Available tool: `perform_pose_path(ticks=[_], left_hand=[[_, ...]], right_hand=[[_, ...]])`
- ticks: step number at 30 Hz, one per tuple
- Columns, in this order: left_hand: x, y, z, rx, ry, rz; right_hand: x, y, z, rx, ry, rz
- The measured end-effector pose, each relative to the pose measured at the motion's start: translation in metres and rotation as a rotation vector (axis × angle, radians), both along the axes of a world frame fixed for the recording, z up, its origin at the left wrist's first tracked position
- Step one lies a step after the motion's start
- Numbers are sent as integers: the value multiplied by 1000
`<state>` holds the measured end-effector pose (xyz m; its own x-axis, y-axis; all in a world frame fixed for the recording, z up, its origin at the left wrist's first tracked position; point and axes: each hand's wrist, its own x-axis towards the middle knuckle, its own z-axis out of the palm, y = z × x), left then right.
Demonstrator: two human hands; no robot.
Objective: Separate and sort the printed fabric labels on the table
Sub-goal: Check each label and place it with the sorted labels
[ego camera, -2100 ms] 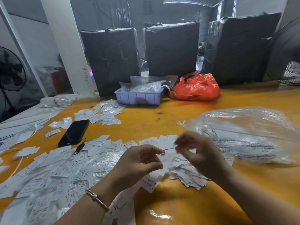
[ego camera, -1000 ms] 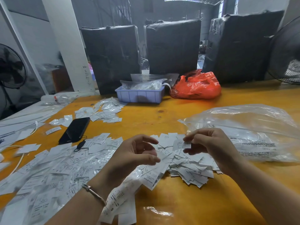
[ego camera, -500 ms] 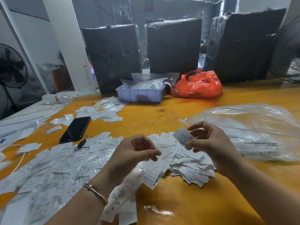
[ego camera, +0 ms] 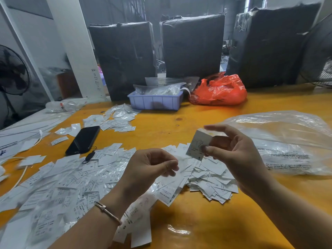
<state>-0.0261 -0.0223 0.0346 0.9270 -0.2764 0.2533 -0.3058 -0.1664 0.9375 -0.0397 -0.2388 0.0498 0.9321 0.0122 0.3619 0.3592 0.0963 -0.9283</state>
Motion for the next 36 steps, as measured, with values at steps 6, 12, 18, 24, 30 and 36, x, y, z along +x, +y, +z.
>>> perform_pose_path(ticks=[6,12,18,24,30,36], left_hand=[[-3,-2,3,13,-67,-22],[-4,-2,3,5,-86,-43],[-4,-3,2,11,-83,-74],[-5,-4,2,29,-79,-99],[-5,-2,2,38,-92,-91],[-6,-3,2,57,-102,-109]], right_hand=[[-12,6,7,-92,-210,-27],[-20,14,5,-263,-306,-89],[-21,16,5,-385,-394,-149],[-17,16,0,-441,-400,-172],[-16,14,0,-582,-514,-157],[-14,10,2,-723,-516,-149]])
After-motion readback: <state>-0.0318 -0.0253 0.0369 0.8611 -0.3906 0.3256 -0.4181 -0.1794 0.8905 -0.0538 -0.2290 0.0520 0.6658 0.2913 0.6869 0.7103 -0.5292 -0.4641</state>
